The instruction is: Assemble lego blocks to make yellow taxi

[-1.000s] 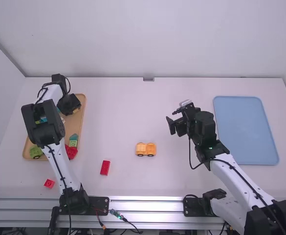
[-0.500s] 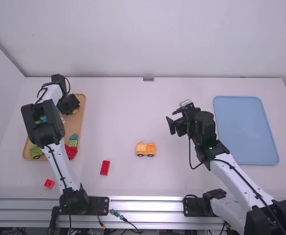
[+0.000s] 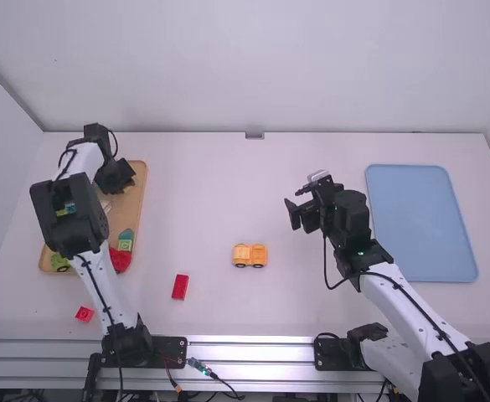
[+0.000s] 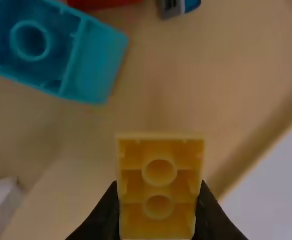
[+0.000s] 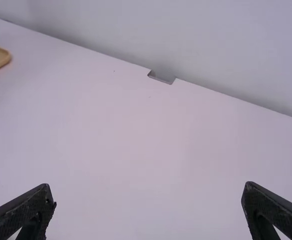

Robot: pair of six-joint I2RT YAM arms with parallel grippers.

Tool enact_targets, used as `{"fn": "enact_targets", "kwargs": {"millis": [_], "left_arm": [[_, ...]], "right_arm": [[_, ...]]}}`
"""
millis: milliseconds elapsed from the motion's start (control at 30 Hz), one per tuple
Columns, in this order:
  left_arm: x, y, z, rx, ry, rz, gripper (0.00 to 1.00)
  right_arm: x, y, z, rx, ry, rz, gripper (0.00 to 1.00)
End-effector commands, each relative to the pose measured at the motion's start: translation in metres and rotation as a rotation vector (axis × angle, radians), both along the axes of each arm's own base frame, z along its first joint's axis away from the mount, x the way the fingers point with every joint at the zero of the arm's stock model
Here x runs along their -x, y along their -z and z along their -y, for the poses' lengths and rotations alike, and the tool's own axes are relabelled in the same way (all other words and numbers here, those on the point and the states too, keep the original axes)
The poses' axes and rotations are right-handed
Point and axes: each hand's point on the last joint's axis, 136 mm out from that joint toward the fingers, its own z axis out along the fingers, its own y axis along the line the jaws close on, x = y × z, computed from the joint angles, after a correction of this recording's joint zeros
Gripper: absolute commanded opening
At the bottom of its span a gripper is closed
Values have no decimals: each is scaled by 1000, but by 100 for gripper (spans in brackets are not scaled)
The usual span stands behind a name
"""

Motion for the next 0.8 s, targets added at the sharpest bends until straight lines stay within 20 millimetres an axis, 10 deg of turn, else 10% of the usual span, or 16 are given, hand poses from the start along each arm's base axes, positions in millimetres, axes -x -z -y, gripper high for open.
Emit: {"fn": "enact_targets", "kwargs": {"millis": [0, 233, 400, 567, 767], "left_arm": [[-3, -68, 5, -64, 26, 129, 2], [12, -139, 65, -108, 310, 355, 2], [54, -182, 185, 34, 885, 744, 2], [132, -196, 265, 159, 1281, 1081, 2], [177, -183, 311, 197, 1432, 1219, 2]], "right_arm": [[2, 1, -4, -11, -20, -8, 99], [5, -7, -17, -103, -68, -14, 99], [14, -15, -29, -194, -169, -35, 99], [35, -36, -48, -327, -442, -19, 99], [54, -55, -60, -505, -713, -50, 100]]}}
